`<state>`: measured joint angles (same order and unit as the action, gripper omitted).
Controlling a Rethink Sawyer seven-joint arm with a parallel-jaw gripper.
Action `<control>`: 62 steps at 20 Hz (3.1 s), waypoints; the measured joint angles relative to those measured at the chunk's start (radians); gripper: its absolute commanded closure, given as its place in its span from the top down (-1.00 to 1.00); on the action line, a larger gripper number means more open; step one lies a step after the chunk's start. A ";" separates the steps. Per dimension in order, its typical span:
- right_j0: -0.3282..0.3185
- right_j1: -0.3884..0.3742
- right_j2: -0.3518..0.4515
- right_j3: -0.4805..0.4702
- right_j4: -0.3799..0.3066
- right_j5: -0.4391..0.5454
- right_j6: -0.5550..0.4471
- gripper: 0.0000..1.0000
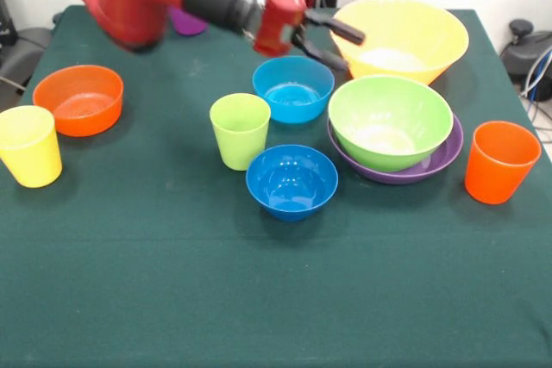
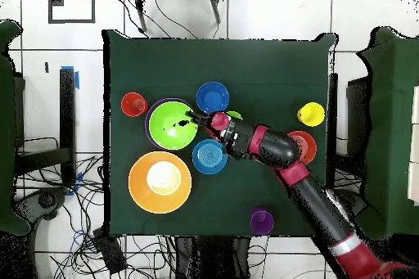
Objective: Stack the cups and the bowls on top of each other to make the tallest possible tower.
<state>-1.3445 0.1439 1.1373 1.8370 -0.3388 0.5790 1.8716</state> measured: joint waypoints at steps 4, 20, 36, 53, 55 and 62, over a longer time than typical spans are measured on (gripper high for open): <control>0.001 -0.177 0.021 0.077 0.021 -0.057 0.069 1.00; 0.256 -0.698 -0.029 0.210 0.076 -0.363 0.341 1.00; 0.919 -1.012 -0.615 0.047 0.093 -0.422 0.413 1.00; 1.215 -0.989 -1.100 -0.169 0.169 -0.421 0.413 1.00; 1.263 -0.965 -1.163 -0.186 0.202 -0.421 0.413 1.00; 1.370 -0.875 -1.269 -0.204 0.309 -0.430 0.413 1.00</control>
<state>0.0260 -0.7315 -0.1317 1.6331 -0.0302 0.1495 2.2844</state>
